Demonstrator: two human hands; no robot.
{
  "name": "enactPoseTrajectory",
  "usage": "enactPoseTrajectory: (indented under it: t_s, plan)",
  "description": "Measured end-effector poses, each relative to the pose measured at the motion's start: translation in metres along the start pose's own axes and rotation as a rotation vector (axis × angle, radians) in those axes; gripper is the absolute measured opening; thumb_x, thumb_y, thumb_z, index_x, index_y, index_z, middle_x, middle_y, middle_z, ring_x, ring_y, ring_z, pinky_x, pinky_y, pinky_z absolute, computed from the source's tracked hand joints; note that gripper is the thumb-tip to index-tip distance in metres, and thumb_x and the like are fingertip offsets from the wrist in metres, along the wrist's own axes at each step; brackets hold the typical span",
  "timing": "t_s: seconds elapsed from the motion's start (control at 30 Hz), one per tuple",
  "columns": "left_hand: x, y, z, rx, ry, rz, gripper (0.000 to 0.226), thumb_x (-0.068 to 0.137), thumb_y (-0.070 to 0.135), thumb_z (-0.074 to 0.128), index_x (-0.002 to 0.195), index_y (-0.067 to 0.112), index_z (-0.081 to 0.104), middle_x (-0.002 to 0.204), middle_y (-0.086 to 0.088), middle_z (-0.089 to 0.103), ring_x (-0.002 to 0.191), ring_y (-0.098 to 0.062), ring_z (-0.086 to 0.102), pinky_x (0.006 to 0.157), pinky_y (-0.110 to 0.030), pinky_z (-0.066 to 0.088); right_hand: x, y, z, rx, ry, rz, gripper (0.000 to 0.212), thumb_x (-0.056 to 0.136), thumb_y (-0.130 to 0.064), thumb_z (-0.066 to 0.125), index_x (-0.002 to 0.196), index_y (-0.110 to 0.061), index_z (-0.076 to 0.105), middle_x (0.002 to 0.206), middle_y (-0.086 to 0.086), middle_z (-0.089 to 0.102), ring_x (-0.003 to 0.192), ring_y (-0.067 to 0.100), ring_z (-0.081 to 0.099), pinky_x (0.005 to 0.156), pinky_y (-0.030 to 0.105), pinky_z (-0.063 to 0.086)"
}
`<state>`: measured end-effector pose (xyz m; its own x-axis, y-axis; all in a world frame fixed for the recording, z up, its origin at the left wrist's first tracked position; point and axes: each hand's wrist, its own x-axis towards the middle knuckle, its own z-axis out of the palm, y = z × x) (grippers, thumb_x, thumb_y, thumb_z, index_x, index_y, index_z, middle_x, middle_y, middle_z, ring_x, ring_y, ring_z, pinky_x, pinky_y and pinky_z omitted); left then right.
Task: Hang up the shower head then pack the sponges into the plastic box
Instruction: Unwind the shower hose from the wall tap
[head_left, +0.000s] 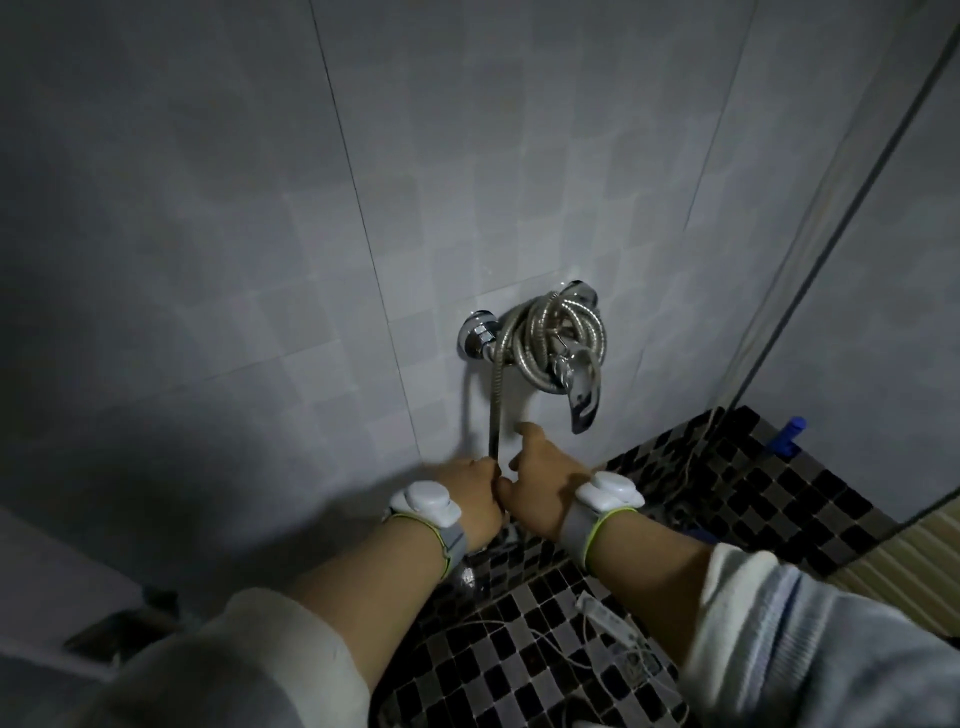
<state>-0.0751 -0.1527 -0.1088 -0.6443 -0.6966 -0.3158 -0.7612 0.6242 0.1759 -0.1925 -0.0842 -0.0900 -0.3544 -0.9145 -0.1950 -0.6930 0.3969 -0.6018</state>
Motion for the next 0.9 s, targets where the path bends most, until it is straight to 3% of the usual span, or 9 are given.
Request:
enactPoseTrajectory:
  t_s: [0.1, 0.23, 0.33, 0.47, 0.57, 0.67, 0.8, 0.9]
  plan:
    - [0.016, 0.008, 0.002, -0.098, 0.004, -0.095, 0.013, 0.089, 0.023, 0.048, 0.097, 0.019, 0.057, 0.104, -0.007, 0.066, 0.084, -0.023, 0.062, 0.069, -0.028, 0.046, 0.025, 0.012, -0.004, 0.033, -0.046, -0.074, 0.078, 0.086, -0.04, 0.061, 0.151, -0.019, 0.022, 0.127, 0.006, 0.064, 0.11, 0.024, 0.064, 0.088, 0.03, 0.052]
    - [0.033, 0.004, 0.01, -0.176, -0.008, -0.206, 0.019, 0.093, 0.021, 0.046, 0.105, 0.018, 0.061, 0.113, -0.008, 0.065, 0.098, -0.025, 0.063, 0.084, -0.029, 0.048, 0.049, 0.018, -0.006, 0.136, -0.102, -0.2, 0.058, 0.086, -0.034, 0.064, 0.138, -0.026, 0.039, 0.098, -0.003, 0.07, 0.087, 0.017, 0.068, 0.069, 0.024, 0.05]
    - [0.04, 0.004, 0.017, -0.283, 0.038, -0.312, 0.02, 0.096, 0.026, 0.041, 0.096, 0.02, 0.061, 0.109, -0.006, 0.066, 0.093, -0.023, 0.063, 0.088, -0.038, 0.055, 0.066, 0.025, -0.005, 0.138, -0.179, -0.239, 0.049, 0.089, -0.026, 0.061, 0.134, -0.024, 0.044, 0.104, 0.001, 0.071, 0.093, 0.019, 0.068, 0.074, 0.024, 0.05]
    - [0.039, 0.009, 0.03, -0.348, 0.075, -0.407, 0.035, 0.104, 0.03, 0.04, 0.129, 0.011, 0.055, 0.13, -0.008, 0.059, 0.115, -0.025, 0.058, 0.094, -0.025, 0.043, 0.082, 0.031, -0.003, 0.08, -0.258, -0.268, 0.037, 0.095, -0.022, 0.055, 0.131, -0.018, 0.049, 0.113, 0.006, 0.069, 0.1, 0.025, 0.066, 0.081, 0.024, 0.047]
    - [0.04, 0.009, 0.047, -0.369, 0.082, -0.512, 0.043, 0.104, 0.033, 0.042, 0.143, 0.014, 0.044, 0.146, -0.009, 0.05, 0.129, -0.025, 0.051, 0.105, -0.028, 0.036, 0.09, 0.037, 0.008, 0.04, -0.281, -0.272, 0.028, 0.099, -0.023, 0.051, 0.125, -0.012, 0.054, 0.112, 0.009, 0.067, 0.102, 0.029, 0.064, 0.086, 0.026, 0.047]
    - [0.036, 0.008, 0.053, -0.38, 0.051, -0.562, 0.052, 0.101, 0.041, 0.046, 0.148, 0.021, 0.037, 0.148, -0.007, 0.046, 0.132, -0.029, 0.049, 0.109, -0.036, 0.038, 0.093, 0.036, 0.016, 0.036, -0.304, -0.284, 0.025, 0.102, -0.024, 0.044, 0.119, -0.009, 0.056, 0.109, 0.015, 0.066, 0.102, 0.033, 0.064, 0.089, 0.037, 0.05]
    - [0.034, 0.004, 0.057, -0.451, 0.05, -0.57, 0.055, 0.102, 0.037, 0.047, 0.151, 0.018, 0.033, 0.151, -0.009, 0.043, 0.135, -0.029, 0.045, 0.108, -0.031, 0.036, 0.083, 0.029, 0.01, 0.058, -0.243, -0.33, 0.024, 0.102, -0.021, 0.045, 0.117, -0.007, 0.059, 0.112, 0.015, 0.066, 0.102, 0.031, 0.062, 0.083, 0.032, 0.047]
    - [0.033, 0.005, 0.064, -0.461, 0.083, -0.557, 0.059, 0.097, 0.045, 0.051, 0.149, 0.021, 0.036, 0.148, -0.007, 0.046, 0.131, -0.028, 0.05, 0.106, -0.032, 0.041, 0.078, 0.025, 0.007, 0.078, -0.232, -0.35, 0.024, 0.103, -0.024, 0.045, 0.115, -0.009, 0.059, 0.11, 0.013, 0.066, 0.102, 0.03, 0.062, 0.082, 0.032, 0.047]
